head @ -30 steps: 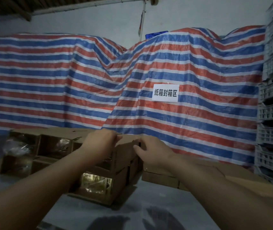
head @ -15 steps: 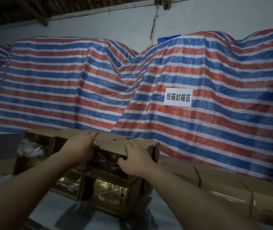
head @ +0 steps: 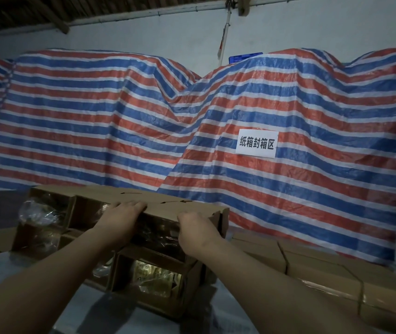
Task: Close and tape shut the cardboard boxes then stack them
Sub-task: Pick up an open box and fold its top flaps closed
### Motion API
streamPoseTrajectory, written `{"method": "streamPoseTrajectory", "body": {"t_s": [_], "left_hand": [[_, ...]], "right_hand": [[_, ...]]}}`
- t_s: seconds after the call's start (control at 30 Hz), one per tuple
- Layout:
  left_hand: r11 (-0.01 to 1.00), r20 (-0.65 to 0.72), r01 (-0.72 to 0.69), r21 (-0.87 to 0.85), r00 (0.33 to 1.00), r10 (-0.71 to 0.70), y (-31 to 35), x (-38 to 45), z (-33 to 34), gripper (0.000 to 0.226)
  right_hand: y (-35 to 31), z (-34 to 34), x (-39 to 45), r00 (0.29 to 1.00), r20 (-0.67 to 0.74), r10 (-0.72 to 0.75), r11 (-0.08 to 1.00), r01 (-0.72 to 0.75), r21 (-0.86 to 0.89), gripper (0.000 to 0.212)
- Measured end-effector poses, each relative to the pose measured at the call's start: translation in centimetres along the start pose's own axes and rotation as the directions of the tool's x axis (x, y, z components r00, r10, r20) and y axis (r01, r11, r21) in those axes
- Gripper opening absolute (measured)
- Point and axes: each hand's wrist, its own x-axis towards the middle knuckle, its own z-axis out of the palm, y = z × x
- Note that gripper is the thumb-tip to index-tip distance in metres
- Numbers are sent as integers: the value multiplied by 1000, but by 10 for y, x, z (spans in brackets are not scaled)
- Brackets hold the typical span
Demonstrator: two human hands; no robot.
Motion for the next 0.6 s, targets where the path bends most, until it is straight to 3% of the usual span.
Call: {"method": "streamPoseTrajectory", "body": {"t_s": [0.13, 0.23, 0.4, 0.5, 0.6], "left_hand": [[969, -107, 63, -238, 990, -91, 5, -3, -10, 54], [850, -126, 77, -521, 978, -166, 12, -1, -25, 44], [563, 32, 137, -815, 981, -192, 39, 9, -59, 38], [389, 174, 232, -891, 968, -178, 61, 13, -81, 30], [216, 363, 370, -903, 929, -75, 84, 8, -97, 26]], "right_hand": [[4, -15, -1, 999, -13, 46, 999, -46, 1, 14], [14, -35, -3, 996, -25, 87, 989, -84, 124, 13], [39, -80, -12, 991, 27, 133, 939, -134, 315, 16], [62, -105, -27, 989, 53, 138, 934, -147, 324, 21], [93, -126, -48, 981, 128, 146, 927, -181, 330, 24]]}}
